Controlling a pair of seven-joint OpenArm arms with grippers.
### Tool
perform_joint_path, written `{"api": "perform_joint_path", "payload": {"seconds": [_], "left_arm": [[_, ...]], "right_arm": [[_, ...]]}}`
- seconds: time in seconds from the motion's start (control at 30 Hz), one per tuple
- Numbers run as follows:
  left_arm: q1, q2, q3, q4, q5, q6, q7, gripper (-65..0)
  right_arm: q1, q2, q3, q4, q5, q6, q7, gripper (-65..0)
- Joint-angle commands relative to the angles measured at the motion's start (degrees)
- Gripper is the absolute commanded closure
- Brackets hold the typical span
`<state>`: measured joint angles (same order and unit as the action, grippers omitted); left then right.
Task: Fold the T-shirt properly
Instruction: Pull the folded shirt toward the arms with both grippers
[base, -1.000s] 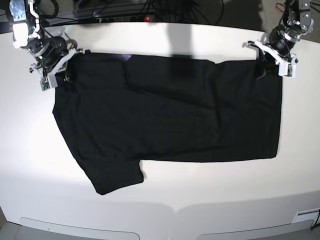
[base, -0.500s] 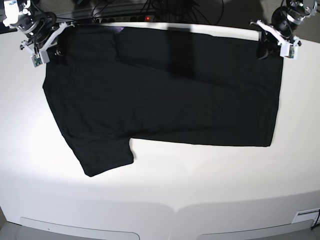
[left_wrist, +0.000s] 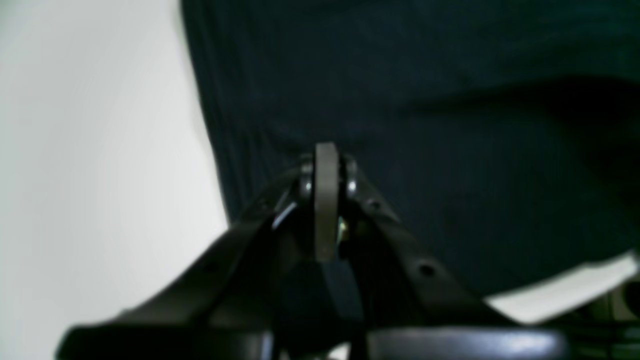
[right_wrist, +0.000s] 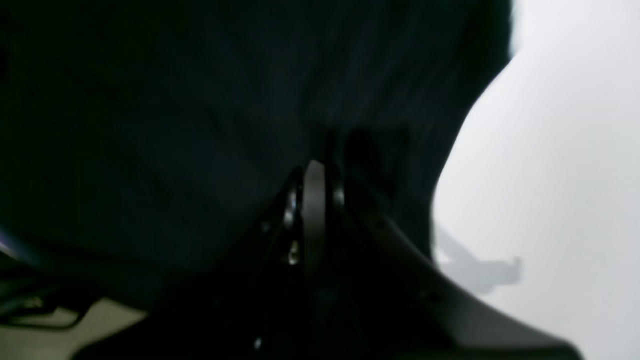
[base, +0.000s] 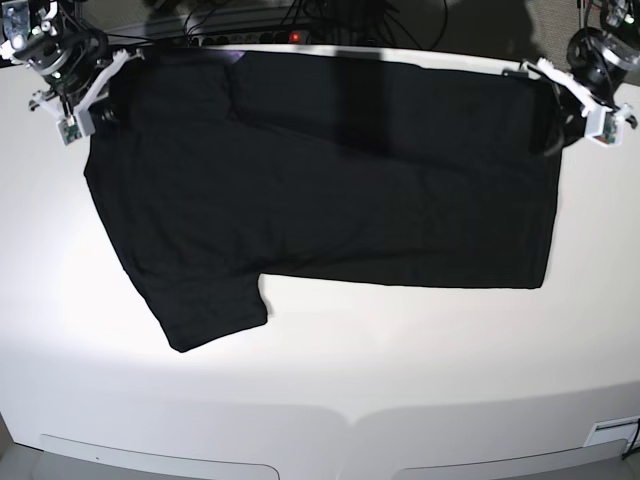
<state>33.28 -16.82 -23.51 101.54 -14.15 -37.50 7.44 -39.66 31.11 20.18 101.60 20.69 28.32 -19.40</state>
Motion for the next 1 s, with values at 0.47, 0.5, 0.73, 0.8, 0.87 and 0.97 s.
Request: {"api": "perform_joint_path", "payload": {"seconds": [0.47, 0.5, 0.73, 0.8, 0.87, 0.97], "left_arm": [[-33.97, -2.12, -0.24, -19.87, -7.5, -0.26, 14.91, -25.8], [-36.79, -2.67, 0.0, -23.82, -8.35, -0.57, 16.13, -25.8], [-54.05, -6.84, 4.35, -53.05, -12.26, -2.5, 21.35, -25.8], [-57.75, -7.21, 5.38, -59.3, -11.89, -2.5, 21.77, -25.8], [-60.57, -7.13, 5.88, -64.0, -8.68, -2.5, 21.7, -25.8], [-63.01, -6.84, 7.13, -68.63, -3.58, -2.5, 21.73, -25.3]], "right_arm": [[11.5, 0.81, 1.55, 1.9, 2.29, -0.04, -4.92, -29.6], [12.0, 0.81, 1.55, 1.9, 2.29, -0.04, -6.47, -29.6], [15.37, 0.81, 1.55, 1.9, 2.29, -0.07, -14.1, -29.6], [15.93, 0.79, 1.55, 1.9, 2.34, -0.07, -14.38, -29.6], [16.17, 0.81, 1.55, 1.9, 2.45, -0.07, -14.53, -29.6], [16.15, 0.81, 1.55, 1.9, 2.43, -0.07, -14.73, -29.6]]}}
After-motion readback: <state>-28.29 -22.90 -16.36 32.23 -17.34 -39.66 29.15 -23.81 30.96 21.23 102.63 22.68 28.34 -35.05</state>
